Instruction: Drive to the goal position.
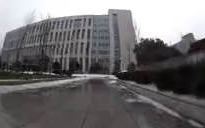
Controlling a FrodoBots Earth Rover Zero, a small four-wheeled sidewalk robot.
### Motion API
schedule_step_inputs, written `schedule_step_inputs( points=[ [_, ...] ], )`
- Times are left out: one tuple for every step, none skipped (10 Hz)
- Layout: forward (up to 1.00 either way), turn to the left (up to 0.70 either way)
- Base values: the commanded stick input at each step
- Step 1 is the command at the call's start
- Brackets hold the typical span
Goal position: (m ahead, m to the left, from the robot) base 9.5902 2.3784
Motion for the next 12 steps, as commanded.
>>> schedule_step_inputs(
  points=[
    [1.00,0.00],
    [1.00,0.00],
    [1.00,0.00],
    [1.00,0.00],
    [1.00,0.00],
    [1.00,0.00],
    [1.00,0.00],
    [1.00,0.00],
    [1.00,0.00],
    [1.00,0.00],
    [1.00,0.00],
    [1.00,0.00]
  ],
)
